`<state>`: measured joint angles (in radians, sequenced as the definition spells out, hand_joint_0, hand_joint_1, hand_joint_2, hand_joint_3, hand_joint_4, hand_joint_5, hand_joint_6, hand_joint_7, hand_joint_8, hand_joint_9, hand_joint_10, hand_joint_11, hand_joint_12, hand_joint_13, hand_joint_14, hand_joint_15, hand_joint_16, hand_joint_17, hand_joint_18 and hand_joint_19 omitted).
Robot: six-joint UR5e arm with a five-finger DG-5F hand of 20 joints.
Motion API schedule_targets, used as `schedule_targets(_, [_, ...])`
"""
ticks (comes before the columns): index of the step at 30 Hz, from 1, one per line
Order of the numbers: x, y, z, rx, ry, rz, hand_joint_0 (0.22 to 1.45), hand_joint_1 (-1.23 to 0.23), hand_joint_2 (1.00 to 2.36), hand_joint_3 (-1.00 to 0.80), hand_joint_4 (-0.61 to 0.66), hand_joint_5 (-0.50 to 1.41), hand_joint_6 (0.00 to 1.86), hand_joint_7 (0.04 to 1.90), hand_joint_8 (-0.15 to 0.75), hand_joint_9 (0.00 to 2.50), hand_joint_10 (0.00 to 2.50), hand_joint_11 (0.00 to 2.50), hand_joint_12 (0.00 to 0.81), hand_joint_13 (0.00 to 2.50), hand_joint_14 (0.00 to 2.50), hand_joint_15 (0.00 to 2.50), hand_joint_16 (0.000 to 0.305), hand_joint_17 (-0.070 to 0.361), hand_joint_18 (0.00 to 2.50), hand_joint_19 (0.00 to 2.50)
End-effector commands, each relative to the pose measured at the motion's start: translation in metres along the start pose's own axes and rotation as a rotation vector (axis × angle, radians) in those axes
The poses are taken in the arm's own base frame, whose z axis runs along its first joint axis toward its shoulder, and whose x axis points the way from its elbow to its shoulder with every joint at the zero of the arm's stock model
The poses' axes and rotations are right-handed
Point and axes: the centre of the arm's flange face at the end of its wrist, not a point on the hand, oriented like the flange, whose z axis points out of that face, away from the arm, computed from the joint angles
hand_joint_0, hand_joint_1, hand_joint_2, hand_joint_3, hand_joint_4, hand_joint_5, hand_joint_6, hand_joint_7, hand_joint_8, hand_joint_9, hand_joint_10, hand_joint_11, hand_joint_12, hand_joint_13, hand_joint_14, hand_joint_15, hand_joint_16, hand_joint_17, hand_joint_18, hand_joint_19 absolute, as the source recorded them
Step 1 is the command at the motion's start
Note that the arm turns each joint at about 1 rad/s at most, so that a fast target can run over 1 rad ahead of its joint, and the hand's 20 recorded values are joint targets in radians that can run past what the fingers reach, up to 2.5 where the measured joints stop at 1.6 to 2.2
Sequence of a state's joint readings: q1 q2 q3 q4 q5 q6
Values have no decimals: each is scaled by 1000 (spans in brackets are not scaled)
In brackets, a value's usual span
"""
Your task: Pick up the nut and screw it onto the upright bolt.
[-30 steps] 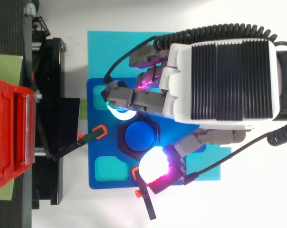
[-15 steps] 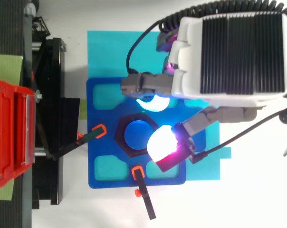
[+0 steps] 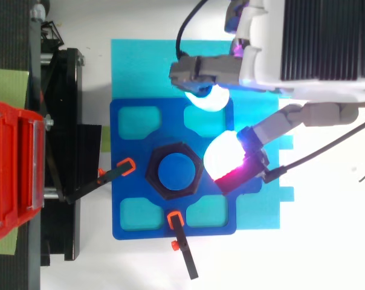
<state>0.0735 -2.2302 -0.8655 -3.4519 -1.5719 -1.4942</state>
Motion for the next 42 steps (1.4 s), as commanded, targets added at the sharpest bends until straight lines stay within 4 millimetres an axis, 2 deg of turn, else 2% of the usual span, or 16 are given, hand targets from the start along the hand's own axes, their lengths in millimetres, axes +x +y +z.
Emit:
schedule_targets(1, [-5,-3,-1,0,-8,-8,529,-352,1000,-500,201,-7,505,1052,241,1643,5,147,131,1189,2,26,16,36,949,266])
schedule_targets(6, [-7,1,6,-8,-63,-8,524,-353,1000,-500,212,-37,504,894,224,1518,3,85,136,1129,0,9,18,40,924,256])
schedule_targets(11, [7,10,17,-26,-106,15,517,-351,1000,-500,172,-61,502,734,210,1361,0,0,139,1033,0,0,20,45,831,240])
schedule_targets(14, [14,19,23,-39,-128,36,511,-348,1000,-500,173,-63,502,684,188,1229,0,0,144,970,0,0,19,42,722,194])
schedule_targets(19, [26,31,27,-52,-120,42,493,-343,1000,-500,155,-96,501,576,161,876,0,0,171,706,0,0,20,45,406,15])
schedule_targets(21, [29,34,28,-54,-121,43,489,-341,1000,-500,150,-102,501,560,159,808,0,0,180,653,0,0,20,45,332,0])
schedule_targets(26, [37,42,32,-57,-135,52,477,-330,1000,-500,142,-114,500,552,158,697,0,0,199,529,0,0,22,50,161,0])
schedule_targets(27, [43,45,34,-55,-127,54,474,-323,1000,-500,137,-120,500,551,153,546,0,0,218,462,0,0,23,53,76,0])
schedule_targets(31, [48,49,35,-49,-123,61,466,-306,1000,-500,135,-135,501,563,139,293,0,0,253,310,0,0,27,60,0,0])
schedule_targets(35, [49,50,34,-47,-117,63,461,-286,1000,-500,129,-140,501,583,140,204,0,0,267,249,0,0,29,65,0,0])
schedule_targets(42, [53,49,31,-46,-85,62,458,-274,1000,-500,137,-118,502,723,143,163,0,0,277,211,0,0,31,70,0,0])
